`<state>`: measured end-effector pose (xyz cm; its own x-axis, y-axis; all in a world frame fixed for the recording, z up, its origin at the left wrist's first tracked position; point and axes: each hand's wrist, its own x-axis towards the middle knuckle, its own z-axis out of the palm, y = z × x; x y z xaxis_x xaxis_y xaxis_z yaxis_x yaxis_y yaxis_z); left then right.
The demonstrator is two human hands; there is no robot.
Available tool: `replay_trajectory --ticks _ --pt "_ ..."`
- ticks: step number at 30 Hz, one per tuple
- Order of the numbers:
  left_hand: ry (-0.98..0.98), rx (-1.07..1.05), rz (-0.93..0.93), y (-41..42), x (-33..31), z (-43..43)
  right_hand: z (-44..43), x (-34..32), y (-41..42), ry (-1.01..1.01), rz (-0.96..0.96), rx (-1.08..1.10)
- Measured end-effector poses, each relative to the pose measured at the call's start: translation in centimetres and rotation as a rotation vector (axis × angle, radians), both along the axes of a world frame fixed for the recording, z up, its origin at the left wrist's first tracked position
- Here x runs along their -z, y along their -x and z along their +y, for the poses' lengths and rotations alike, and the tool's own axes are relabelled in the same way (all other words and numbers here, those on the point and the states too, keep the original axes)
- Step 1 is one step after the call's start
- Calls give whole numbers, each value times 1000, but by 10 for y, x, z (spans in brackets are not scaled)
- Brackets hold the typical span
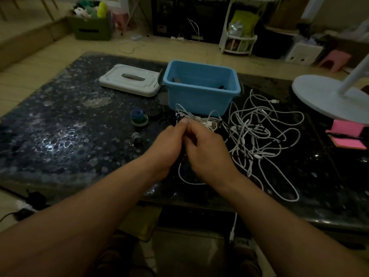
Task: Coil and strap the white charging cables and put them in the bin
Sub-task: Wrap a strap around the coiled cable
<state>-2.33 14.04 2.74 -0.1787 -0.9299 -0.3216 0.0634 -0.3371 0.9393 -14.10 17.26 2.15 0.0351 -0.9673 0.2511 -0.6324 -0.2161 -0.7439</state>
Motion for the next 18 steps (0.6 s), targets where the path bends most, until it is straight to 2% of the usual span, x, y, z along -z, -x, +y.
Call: replay_trajectory --ticks 3,5,8,12,14,18 --pt "60 -74 -102 1 2 1 3 1 -2 30 117 -9" --pt "22 -180 -64 -1 0 -4 4 2 -3 31 184 -18" --pt "-131 -340 313 -9 -11 -18 2 -4 2 38 230 -42" --pt "-160 -463 638 -41 -22 -45 -11 -11 33 -43 274 -34" --pt "-134 -417 601 -54 -23 -52 -18 -9 53 -101 282 -5" --pt "29 -150 174 -44 -13 -42 -22 -17 73 -112 223 95"
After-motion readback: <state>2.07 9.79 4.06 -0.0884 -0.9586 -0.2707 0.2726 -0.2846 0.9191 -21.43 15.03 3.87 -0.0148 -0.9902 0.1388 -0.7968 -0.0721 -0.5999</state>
